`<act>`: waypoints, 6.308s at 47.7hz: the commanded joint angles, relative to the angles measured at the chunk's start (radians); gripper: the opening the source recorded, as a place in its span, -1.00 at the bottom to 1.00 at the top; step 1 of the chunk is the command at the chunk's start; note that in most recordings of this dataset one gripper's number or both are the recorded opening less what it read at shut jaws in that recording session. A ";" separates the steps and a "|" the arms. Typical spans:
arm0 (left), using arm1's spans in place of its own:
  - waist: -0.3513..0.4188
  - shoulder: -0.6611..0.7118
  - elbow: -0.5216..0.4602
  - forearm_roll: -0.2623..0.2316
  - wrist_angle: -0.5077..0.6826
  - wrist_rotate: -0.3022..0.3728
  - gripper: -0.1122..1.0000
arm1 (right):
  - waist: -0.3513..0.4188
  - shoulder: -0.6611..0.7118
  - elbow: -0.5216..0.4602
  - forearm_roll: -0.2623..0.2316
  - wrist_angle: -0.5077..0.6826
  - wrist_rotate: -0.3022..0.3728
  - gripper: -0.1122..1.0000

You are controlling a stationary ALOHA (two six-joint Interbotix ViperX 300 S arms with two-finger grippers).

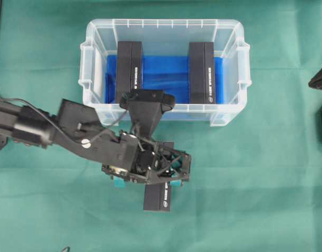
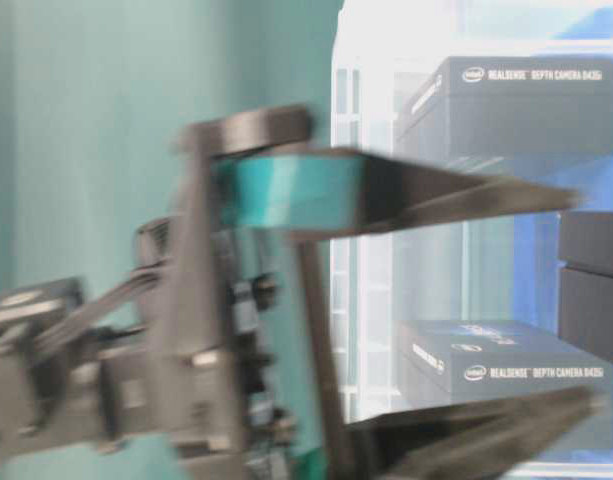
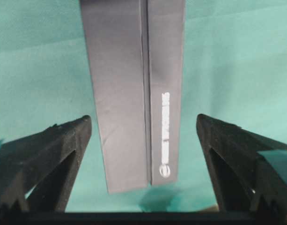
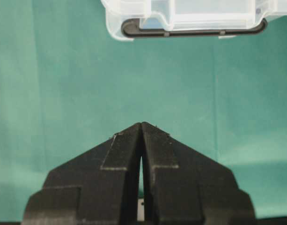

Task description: Take the box out of the case with the left arm.

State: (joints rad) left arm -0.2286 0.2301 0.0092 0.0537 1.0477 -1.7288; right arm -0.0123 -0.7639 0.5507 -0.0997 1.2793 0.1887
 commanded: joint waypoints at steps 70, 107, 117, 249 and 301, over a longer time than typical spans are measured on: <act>-0.011 -0.250 -0.071 0.005 0.293 0.058 0.84 | -0.002 -0.014 -0.029 -0.005 0.034 0.000 -0.80; -0.173 -0.601 0.321 0.003 0.295 -0.048 0.84 | -0.002 -0.009 -0.029 -0.005 0.034 0.000 -0.80; -0.137 -0.629 0.345 0.005 0.295 -0.041 0.84 | 0.000 -0.009 -0.029 -0.005 0.034 0.000 -0.80; 0.446 -0.153 -0.179 -0.028 0.399 0.563 0.84 | -0.002 -0.009 -0.028 -0.005 0.043 0.000 -0.80; 0.446 -0.172 -0.132 -0.023 0.419 0.561 0.84 | -0.002 -0.008 -0.028 -0.005 0.040 0.000 -0.80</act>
State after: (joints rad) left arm 0.2178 0.0966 -0.1135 0.0276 1.4696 -1.1689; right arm -0.0123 -0.7747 0.5522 -0.1028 1.3238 0.1887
